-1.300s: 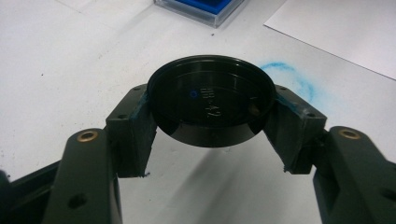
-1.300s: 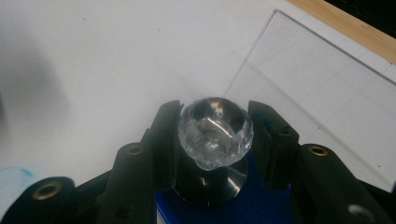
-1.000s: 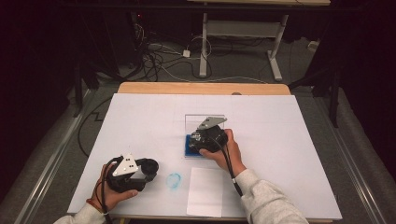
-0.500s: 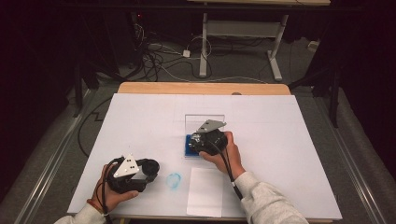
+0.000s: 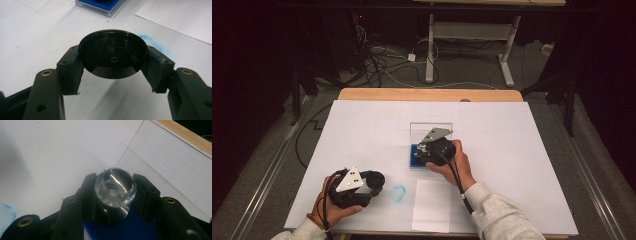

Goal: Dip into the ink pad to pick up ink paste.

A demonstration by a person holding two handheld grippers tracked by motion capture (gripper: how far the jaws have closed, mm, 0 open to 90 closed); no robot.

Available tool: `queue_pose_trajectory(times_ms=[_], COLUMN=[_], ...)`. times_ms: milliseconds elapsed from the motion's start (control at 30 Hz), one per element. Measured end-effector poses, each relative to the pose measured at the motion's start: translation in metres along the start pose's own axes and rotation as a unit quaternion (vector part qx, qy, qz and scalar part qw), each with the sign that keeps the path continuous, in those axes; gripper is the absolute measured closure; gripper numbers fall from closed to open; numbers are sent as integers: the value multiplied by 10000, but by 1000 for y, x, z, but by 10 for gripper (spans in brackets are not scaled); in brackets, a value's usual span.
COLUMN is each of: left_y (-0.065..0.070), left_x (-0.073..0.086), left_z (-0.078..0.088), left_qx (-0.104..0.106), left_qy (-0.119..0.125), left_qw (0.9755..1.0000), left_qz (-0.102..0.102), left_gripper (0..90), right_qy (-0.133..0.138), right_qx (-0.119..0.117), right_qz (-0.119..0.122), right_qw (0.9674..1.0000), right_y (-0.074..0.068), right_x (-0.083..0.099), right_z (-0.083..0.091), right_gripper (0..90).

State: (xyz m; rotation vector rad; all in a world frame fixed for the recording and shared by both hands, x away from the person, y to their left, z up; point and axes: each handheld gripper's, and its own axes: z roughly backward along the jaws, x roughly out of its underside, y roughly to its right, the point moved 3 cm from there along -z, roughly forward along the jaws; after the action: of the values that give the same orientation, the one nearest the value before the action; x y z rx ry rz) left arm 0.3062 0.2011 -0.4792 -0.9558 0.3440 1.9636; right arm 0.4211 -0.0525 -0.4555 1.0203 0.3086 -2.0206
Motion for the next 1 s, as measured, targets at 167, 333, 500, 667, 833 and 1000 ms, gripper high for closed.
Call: queue_pose_trajectory(times_ms=[167,333,500,667,833,1000], left_y=[3,2,2,2,0,-1], left_x=[-1,1,0,1,1,2], left_z=[-1,-2,-2,-2,-2,-2], left_qx=[4,18,5,-16,-38,-54], left_qy=[-15,-23,-41,-43,-54,-65], left_qw=[9999,10000,10000,10000,10000,10000], left_qz=[-145,-77,-72,-52,-29,-2], left_gripper=[370,370,370,370,370,370], right_qy=[52,165,174,274,533,822], right_qx=[2,-111,-11,-123,-221,-168], right_qz=[132,-57,38,-29,12,-48], right_qw=[9999,9998,9998,9995,9983,9965], right_y=[-1,3,-1,3,2,7], right_x=[-1,2,2,5,3,-2], right_z=[-2,-1,-1,4,15,37], right_gripper=[569,568,569,569,569,570])
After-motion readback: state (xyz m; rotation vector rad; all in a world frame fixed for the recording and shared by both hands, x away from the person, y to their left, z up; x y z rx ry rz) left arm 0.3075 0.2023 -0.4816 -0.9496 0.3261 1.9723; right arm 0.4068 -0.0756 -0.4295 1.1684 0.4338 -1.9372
